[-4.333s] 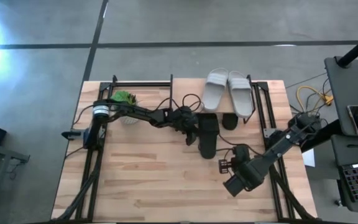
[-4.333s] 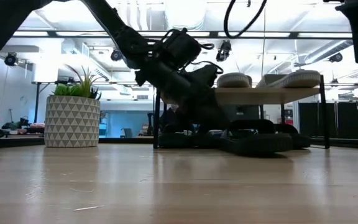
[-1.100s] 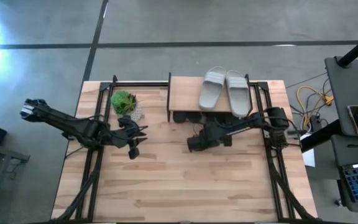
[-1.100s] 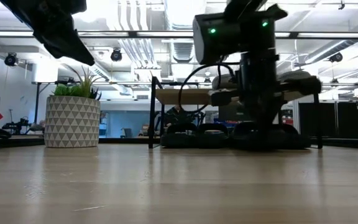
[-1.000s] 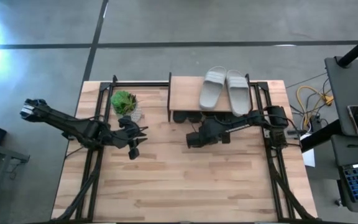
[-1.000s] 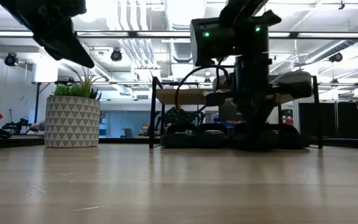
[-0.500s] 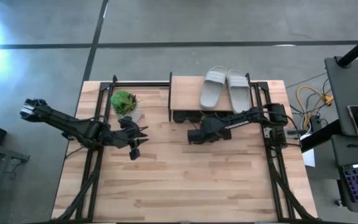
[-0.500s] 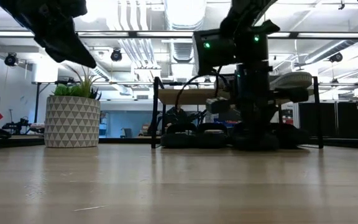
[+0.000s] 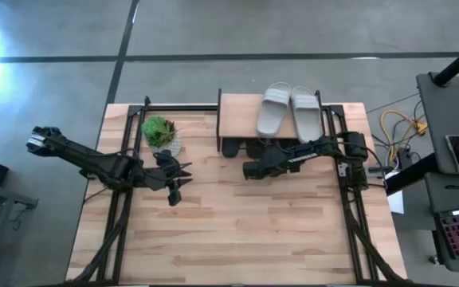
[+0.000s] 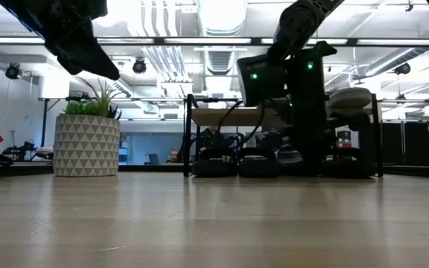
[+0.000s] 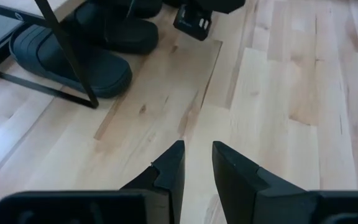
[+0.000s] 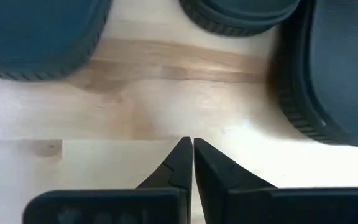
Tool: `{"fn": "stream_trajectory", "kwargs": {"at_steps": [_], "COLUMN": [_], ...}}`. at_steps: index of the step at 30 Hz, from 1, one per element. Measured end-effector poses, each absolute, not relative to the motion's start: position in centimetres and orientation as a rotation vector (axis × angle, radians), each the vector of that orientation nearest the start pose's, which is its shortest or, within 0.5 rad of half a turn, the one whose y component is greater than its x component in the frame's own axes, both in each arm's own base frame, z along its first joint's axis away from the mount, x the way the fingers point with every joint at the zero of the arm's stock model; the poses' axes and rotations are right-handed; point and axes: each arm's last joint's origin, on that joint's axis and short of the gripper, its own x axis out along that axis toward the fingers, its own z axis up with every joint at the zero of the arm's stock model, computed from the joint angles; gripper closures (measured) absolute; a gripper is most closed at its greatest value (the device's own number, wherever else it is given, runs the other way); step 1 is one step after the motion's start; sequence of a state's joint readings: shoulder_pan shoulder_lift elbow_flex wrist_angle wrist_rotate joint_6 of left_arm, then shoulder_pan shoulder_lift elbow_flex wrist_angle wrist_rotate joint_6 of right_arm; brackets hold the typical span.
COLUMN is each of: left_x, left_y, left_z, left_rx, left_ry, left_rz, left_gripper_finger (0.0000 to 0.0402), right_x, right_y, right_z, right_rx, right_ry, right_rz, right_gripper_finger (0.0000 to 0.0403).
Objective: Pick and place slides into the shelf
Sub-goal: Put the black slipper under the shelf
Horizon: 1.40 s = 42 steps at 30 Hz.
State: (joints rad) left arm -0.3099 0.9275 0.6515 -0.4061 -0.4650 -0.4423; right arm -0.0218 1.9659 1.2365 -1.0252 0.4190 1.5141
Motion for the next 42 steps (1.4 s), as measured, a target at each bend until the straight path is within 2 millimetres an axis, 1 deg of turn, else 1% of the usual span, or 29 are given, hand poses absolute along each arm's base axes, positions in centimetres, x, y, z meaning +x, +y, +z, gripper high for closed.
{"fn": "stream_trajectory", "kwargs": {"at_steps": [3, 8, 10, 12, 13, 15, 18, 19, 22, 24, 27, 30, 34, 37, 39, 42], "left_x": [18.2, 18.5, 18.6, 18.8, 18.8, 19.2, 20.0, 20.5, 21.7, 22.5, 23.8, 25.1, 26.7, 27.3, 27.2, 26.4], "left_y": [-4.5, -4.5, -4.6, -4.6, -4.6, -4.6, -4.6, -4.7, -4.7, -4.8, -5.0, -5.1, -5.1, -5.1, -5.2, -5.1], "left_z": [24.8, 25.0, 25.2, 25.3, 25.3, 25.2, 24.9, 25.0, 25.1, 25.6, 26.8, 27.7, 28.0, 28.5, 29.9, 33.7], "left_rx": [-0.173, -0.182, -0.183, -0.184, -0.185, -0.192, -0.216, -0.224, -0.223, -0.213, -0.223, -0.247, -0.261, -0.302, -0.380, -0.446], "left_ry": [0.574, 0.547, 0.546, 0.546, 0.548, 0.558, 0.596, 0.607, 0.632, 0.614, 0.563, 0.496, 0.438, 0.430, 0.394, 0.275], "left_rz": [0.282, 0.276, 0.277, 0.277, 0.275, 0.265, 0.218, 0.204, 0.201, 0.197, 0.184, 0.153, 0.154, 0.162, 0.146, 0.103], "left_gripper_finger": [0.0334, 0.0334, 0.0334, 0.0334, 0.0334, 0.0334, 0.0334, 0.0334, 0.0334, 0.0334, 0.0334, 0.0334, 0.0334, 0.0334, 0.0334, 0.0334], "right_x": [33.3, 34.6, 35.2, 35.3, 34.9, 33.6, 30.1, 29.0, 27.1, 26.2, 25.5, 24.8, 23.9, 24.0, 24.1, 24.0], "right_y": [-0.5, 3.4, 5.4, 8.0, 9.4, 12.2, 16.1, 17.3, 20.0, 21.1, 21.8, 22.0, 21.2, 20.4, 20.0, 19.4], "right_z": [14.1, 15.7, 16.7, 17.7, 18.2, 19.3, 21.1, 21.7, 23.0, 23.2, 23.3, 23.3, 22.7, 22.5, 23.6, 26.6], "right_rx": [0.779, 0.836, 0.854, 0.869, 0.876, 0.895, 0.940, 0.951, 0.967, 0.953, 0.932, 0.891, 0.853, 0.853, 0.895, 0.962], "right_ry": [1.066, 1.044, 1.028, 1.022, 1.022, 1.011, 0.960, 0.960, 1.122, 1.159, 1.179, 1.200, 1.150, 1.110, 1.083, 0.963], "right_rz": [-1.414, -1.300, -1.234, -1.187, -1.190, -1.266, -1.502, -1.546, -1.543, -1.536, -1.512, -1.483, -1.520, -1.535, -1.510, -1.395], "right_gripper_finger": [0.0394, 0.0394, 0.0394, 0.0394, 0.0394, 0.0394, 0.0394, 0.0394, 0.0394, 0.0394, 0.0394, 0.0394, 0.0394, 0.0394, 0.0394, 0.0394]}}
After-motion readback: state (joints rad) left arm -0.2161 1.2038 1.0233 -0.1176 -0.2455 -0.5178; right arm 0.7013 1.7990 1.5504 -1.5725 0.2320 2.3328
